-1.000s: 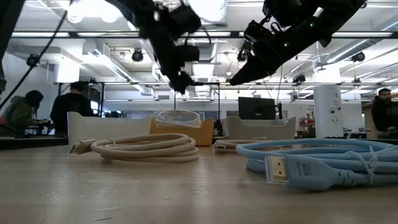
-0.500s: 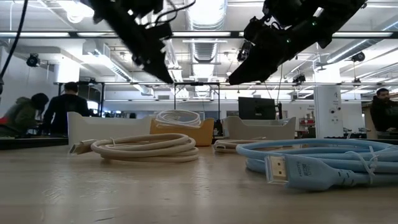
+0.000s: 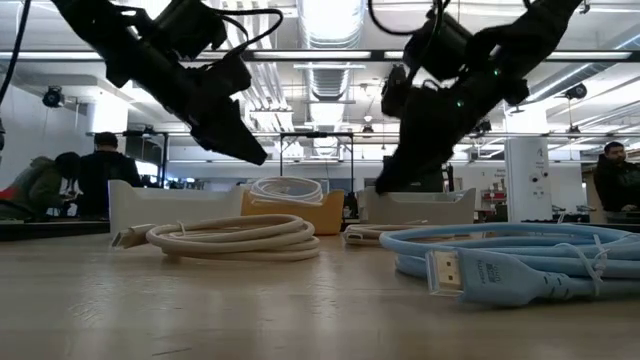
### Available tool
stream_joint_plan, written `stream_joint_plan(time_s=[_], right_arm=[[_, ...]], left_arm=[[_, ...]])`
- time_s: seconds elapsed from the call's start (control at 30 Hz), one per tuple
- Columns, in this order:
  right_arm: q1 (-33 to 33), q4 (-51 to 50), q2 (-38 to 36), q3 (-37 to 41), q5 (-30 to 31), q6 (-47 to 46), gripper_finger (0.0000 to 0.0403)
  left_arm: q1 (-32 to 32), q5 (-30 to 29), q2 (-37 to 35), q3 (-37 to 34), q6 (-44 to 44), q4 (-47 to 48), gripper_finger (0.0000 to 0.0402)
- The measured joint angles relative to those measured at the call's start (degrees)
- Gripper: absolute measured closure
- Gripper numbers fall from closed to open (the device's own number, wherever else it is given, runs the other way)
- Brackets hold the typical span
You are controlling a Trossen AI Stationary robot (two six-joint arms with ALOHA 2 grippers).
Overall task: Sort HDMI cables
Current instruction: Put the top brown HDMI cable into the brown bin
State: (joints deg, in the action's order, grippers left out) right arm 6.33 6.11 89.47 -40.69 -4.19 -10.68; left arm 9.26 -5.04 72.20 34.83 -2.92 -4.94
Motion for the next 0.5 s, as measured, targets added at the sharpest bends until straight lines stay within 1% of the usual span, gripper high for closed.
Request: stream_joint_plan(time_s=[0.13,0.2,0.33,0.5], right_arm=[[-0.6,-0.7,2.5,-0.7,-3.3,-0.7,0.0262],[-0.4,-2.1,3.6,-2.2,-3.7,-1.8,0.0263],[-1.1,-7.5,6.1,-4.6,-4.8,-1.1,0.0264],[-1.7,-8.9,9.9,-5.9,-4.9,-1.3,0.0264]], left_arm=[[0.0,0.0,0.0,-0.1,0.7,-0.2,0.0193],[0.0,0.0,0.0,0.0,1.1,-0.2,0.0193],[0.0,0.0,0.0,0.0,1.2,-0.7,0.0193],[0.0,-0.1,0.0,-0.1,1.1,-0.7,0.0193]])
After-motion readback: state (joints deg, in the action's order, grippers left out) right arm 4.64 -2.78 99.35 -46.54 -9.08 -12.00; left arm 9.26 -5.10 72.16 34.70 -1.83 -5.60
